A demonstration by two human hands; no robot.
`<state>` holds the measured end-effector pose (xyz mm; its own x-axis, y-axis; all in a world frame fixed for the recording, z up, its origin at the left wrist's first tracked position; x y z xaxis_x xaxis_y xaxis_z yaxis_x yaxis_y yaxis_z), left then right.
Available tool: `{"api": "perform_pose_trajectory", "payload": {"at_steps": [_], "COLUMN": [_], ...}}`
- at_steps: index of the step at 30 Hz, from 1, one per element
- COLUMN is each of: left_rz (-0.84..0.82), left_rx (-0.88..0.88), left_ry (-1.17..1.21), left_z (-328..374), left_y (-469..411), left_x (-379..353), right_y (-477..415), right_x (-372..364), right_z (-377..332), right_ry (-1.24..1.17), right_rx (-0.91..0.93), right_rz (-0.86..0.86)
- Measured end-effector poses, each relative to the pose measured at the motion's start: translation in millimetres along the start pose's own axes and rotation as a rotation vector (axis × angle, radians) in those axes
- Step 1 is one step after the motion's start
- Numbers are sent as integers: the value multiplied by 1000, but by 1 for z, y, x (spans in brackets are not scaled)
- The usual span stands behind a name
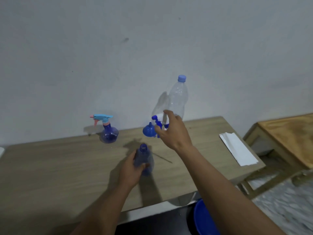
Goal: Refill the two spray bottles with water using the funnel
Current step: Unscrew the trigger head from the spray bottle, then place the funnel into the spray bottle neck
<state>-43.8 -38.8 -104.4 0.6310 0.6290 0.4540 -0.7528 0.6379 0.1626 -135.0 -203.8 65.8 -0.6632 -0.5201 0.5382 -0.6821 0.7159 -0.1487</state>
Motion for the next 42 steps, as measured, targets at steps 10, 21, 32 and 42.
{"api": "perform_pose_trajectory", "payload": {"at_steps": [10, 21, 32, 42], "left_rz": [101, 213, 252, 227], "left_rx": [-20, -23, -86, -79], "left_ry": [-212, -321, -193, -113], "left_z": [14, 2, -5, -8], "left_y": [3, 0, -3, -9], "left_x": [4, 12, 7, 5], "right_y": [29, 37, -41, -113], "right_x": [-76, -98, -114, -163], "right_z": [167, 202, 150, 174], "right_ry": [310, 453, 178, 6], "right_rx": [-230, -38, 32, -172], "right_rz": [-261, -313, -200, -166]}}
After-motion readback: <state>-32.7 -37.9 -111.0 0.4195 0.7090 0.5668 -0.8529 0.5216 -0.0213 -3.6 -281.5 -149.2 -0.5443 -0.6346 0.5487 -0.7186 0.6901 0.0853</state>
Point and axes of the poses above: each hand's wrist, its own y-axis away from the middle knuckle, its own x-axis out of the back of the hand, z = x × y, the point moved 10 cm from there along -y, towards the middle knuckle, and after that the axes turned 12 degrees about -y, right-handed, at the moved point
